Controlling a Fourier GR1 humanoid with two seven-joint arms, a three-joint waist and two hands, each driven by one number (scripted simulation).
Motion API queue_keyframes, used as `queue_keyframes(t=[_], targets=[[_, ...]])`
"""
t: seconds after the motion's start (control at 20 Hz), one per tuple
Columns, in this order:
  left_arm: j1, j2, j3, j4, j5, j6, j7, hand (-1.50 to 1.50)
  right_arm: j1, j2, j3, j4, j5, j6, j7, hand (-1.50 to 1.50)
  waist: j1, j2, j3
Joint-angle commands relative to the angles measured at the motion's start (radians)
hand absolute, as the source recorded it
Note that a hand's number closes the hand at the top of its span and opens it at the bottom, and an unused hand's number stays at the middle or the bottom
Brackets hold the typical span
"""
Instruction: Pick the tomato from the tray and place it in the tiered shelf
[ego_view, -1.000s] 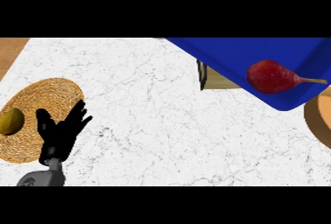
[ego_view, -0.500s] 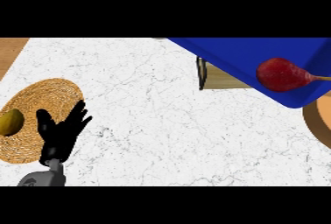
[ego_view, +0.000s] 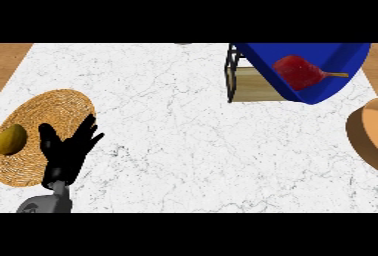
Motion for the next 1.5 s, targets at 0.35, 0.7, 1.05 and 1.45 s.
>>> queue_keyframes(t=[0.35, 0.7, 1.05, 1.45], targets=[[0.045, -0.029, -0.027, -0.019, -0.018, 0.015, 0.028, 0.0, -0.025, -0.07, -0.212, 0.051, -0.198, -0.082, 0.001, -1.5, 0.001, 0.003, -0.003], [-0.015, -0.034, -0.015, 0.03, -0.027, 0.029, 0.019, 0.0, -0.033, -0.165, -0.212, 0.07, -0.151, -0.247, 0.049, -1.5, -0.004, 0.006, -0.004], [-0.018, 0.005, 0.015, 0.049, -0.005, -0.013, 0.016, 0.0, 0.002, -0.367, -0.314, 0.131, -0.235, -0.182, 0.053, -1.5, -0.007, 0.007, -0.004], [-0.017, -0.025, -0.005, 0.04, -0.021, 0.004, 0.007, 0.0, 0.093, -0.545, -0.379, 0.222, -0.324, 0.04, -0.038, -1.5, 0.0, 0.011, -0.003]])
